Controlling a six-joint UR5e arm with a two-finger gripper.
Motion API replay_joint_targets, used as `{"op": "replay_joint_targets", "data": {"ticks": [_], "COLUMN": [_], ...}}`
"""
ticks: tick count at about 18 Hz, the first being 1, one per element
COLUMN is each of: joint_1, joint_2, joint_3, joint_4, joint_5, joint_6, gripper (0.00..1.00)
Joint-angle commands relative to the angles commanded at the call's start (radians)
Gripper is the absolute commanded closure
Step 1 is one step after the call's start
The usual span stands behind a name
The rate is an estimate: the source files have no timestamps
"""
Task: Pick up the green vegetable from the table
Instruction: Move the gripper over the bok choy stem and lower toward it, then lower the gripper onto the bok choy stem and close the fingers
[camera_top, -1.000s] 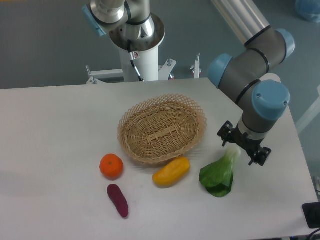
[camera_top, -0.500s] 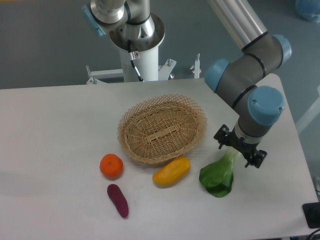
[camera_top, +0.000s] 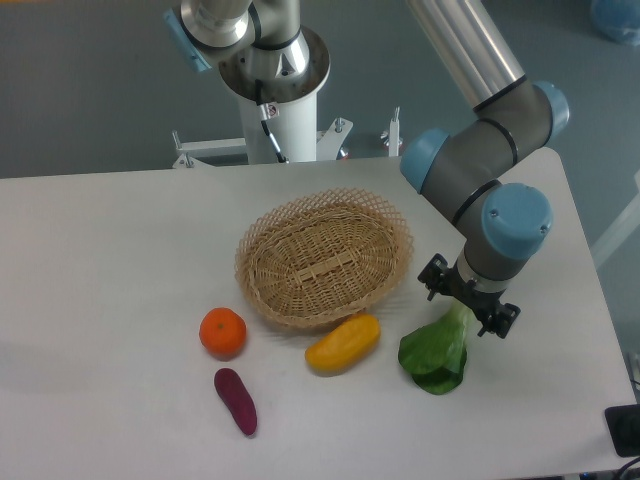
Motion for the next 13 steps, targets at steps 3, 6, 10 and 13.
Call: {"op": "replay_joint_targets", "data": {"ticks": [3,6,10,13], "joint_1": [0.002,0.0,-0.003,-0.009], "joint_2": [0.0,-0.002,-0.006,-0.012], "joint_3": [-0.023,-0.028,-0.031,-0.041], "joint_4": [0.032,0.035,0.043,0.061], "joint_5": [0.0,0.0,0.002,0.014], "joint_6": [-0.002,0.0,-0.002,-0.005], "gripper": [0.0,0.0,0.0,0.0]}}
